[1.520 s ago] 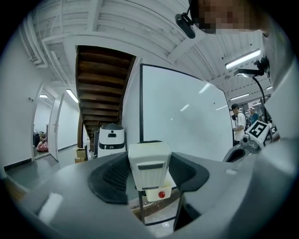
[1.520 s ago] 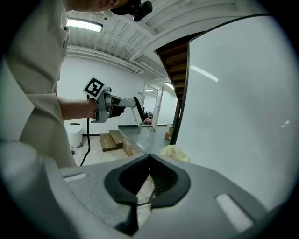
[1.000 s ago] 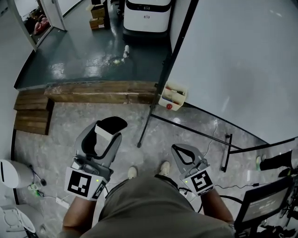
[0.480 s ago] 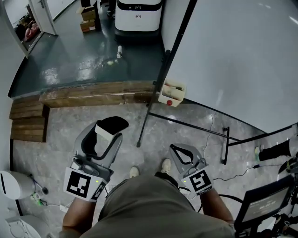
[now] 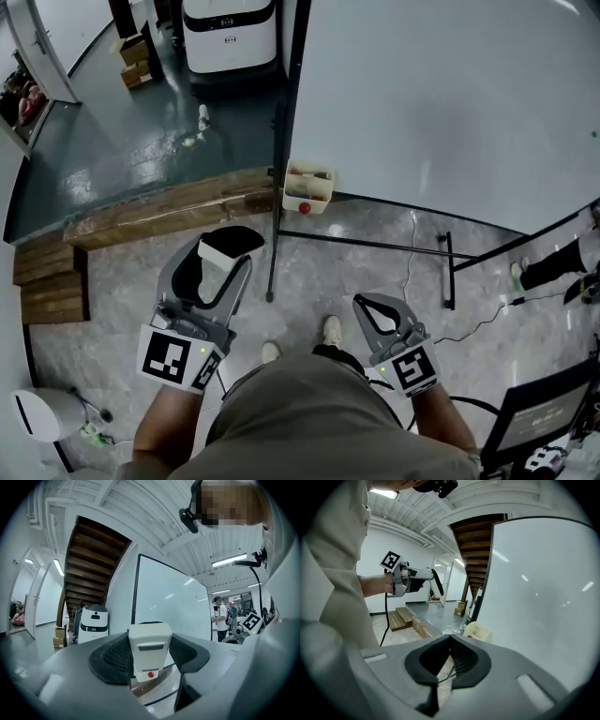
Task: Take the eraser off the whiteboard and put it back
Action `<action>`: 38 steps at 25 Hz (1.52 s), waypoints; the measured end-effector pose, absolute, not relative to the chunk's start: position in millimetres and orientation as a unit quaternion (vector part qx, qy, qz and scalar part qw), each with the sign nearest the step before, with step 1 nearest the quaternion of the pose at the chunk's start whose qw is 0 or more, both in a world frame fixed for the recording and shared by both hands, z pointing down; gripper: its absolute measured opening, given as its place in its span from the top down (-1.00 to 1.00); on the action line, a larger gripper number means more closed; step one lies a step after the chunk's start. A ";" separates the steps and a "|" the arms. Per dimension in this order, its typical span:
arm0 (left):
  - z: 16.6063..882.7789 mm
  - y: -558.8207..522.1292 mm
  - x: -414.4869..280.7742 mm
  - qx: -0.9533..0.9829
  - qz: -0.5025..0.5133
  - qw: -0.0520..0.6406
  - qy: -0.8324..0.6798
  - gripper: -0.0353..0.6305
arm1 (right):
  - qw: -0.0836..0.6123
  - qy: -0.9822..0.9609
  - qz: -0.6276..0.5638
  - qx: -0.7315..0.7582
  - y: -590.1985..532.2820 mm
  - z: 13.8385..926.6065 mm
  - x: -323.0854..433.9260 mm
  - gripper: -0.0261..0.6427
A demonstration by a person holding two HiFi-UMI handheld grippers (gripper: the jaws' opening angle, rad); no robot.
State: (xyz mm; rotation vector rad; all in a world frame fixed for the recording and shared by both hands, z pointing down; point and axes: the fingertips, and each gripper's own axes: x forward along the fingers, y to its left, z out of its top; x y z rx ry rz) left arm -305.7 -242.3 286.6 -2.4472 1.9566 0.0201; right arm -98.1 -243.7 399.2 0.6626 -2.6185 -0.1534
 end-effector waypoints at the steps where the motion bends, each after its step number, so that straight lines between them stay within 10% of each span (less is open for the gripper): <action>1: 287.0 -251.4 -299.0 -0.783 0.006 0.004 0.622 0.11 | 0.216 -0.943 -0.052 0.247 -248.2 398.6 -89.9 0.91; 38: 494.9 -495.5 -200.0 -0.699 -0.160 -0.083 0.691 0.11 | 0.243 -0.914 0.001 0.326 -397.8 423.4 142.4 0.91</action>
